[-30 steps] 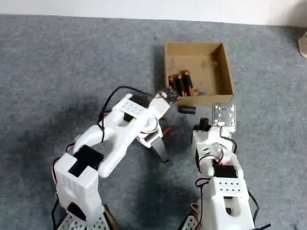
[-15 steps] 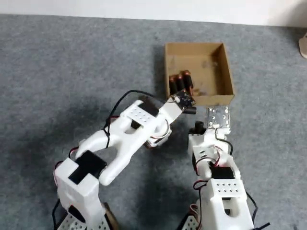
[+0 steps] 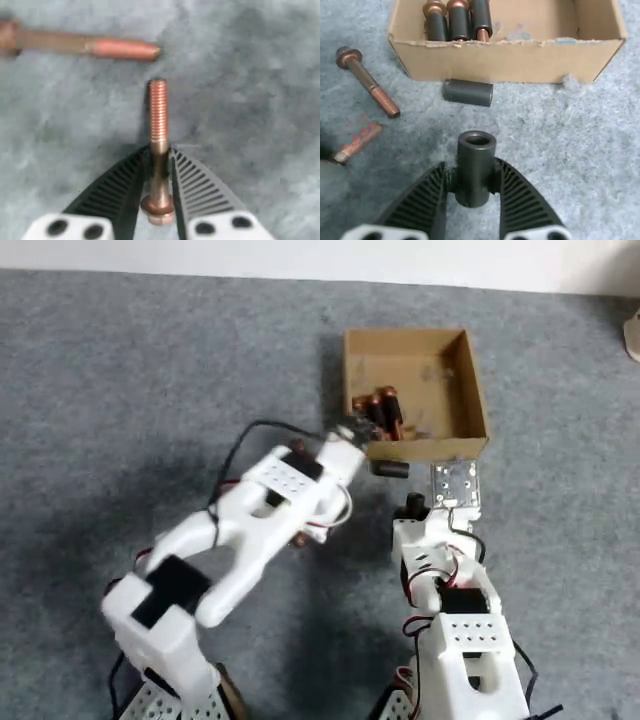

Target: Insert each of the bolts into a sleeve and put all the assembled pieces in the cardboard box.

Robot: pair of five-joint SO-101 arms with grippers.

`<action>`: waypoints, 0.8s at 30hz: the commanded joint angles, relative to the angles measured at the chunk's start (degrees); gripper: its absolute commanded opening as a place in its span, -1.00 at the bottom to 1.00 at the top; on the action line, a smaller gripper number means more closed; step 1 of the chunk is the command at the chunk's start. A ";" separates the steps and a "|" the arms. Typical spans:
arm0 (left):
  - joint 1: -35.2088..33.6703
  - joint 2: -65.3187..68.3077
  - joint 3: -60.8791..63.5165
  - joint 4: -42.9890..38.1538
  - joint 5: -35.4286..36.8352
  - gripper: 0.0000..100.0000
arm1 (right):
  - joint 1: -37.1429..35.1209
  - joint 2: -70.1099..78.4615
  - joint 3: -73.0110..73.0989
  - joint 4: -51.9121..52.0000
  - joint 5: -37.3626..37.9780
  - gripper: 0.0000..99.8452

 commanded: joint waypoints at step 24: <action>-33.27 -29.05 6.99 5.80 72.88 -0.92 | -0.66 -1.19 -0.66 -1.10 -0.26 -0.99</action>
